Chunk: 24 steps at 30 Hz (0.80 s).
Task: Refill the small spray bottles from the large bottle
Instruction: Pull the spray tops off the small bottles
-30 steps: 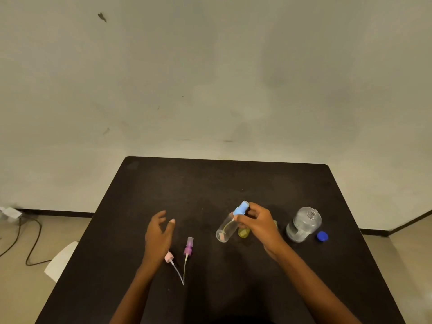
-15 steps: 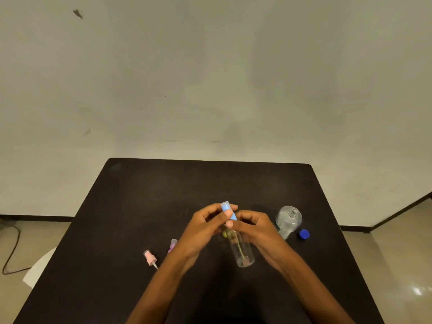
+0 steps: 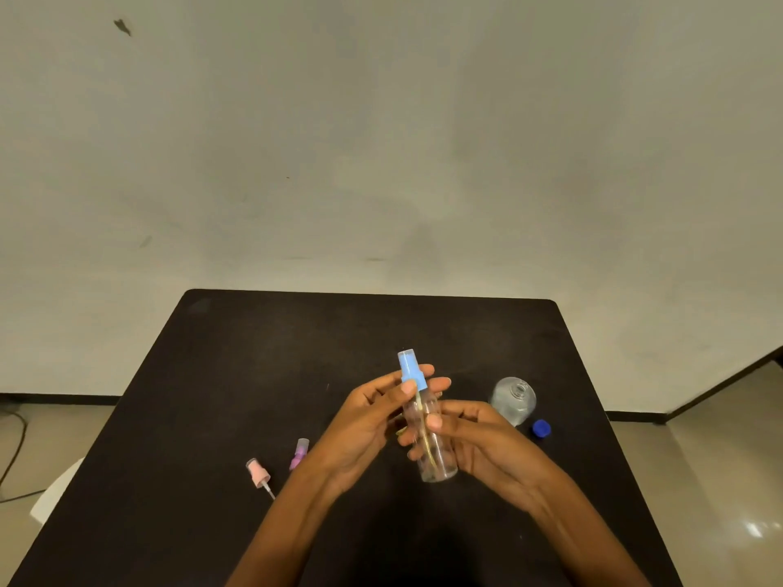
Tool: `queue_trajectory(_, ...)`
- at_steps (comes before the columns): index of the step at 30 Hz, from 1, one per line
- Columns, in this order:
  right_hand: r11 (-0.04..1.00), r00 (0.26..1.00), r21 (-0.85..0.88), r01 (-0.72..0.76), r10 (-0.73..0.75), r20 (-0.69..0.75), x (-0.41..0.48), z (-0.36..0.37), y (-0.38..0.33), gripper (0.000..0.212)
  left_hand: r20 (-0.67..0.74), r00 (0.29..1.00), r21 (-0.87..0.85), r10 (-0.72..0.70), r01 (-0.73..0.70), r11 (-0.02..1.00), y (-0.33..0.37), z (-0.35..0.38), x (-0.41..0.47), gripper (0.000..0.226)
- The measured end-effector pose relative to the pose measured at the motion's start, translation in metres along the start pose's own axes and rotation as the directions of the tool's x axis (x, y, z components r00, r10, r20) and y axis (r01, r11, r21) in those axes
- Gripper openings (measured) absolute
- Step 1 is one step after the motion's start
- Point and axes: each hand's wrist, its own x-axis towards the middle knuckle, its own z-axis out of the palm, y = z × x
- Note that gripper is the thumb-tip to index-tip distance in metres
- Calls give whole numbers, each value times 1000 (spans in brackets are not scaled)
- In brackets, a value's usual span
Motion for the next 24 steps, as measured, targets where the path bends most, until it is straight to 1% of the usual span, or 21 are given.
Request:
queue_trajectory(1, 1000, 1000, -24, 12, -13, -15, 0, 1, -1, 29, -2, 1000, -11, 5, -5, 1000, 1, 0, 0, 34)
queue_trajectory(3, 991, 997, -131, 35, -44, -67, 0, 2, -3, 30, -10, 1000, -11, 10, -10, 1000, 3, 0, 0, 34)
queue_trajectory(5, 974, 993, -222, 48, -71, -98, 0, 5, -4, 33, -32, 999, 24, 22, -21, 999, 4, 0, 0, 36)
queue_trajectory(9, 965, 980, -241, 103, -140, -140, 1, 9, -3, 26, -71, 995, 131, 76, -66, 989, 6, 1, 1, 37)
queue_trajectory(15, 934, 959, -326, 149, -217, -183, 4, 9, 1, 21, -120, 982, 216, 146, -118, 969, 7, 5, 5, 29)
queue_trajectory(18, 907, 942, -388, 165, -261, -210, 5, 11, 4, 16, -129, 977, 220, 168, -136, 966, 7, 6, 7, 27)
queue_trajectory(24, 874, 908, -474, 107, -280, -311, 7, 17, 10, 16, -200, 959, 257, 203, -149, 955, 3, 8, 7, 24)
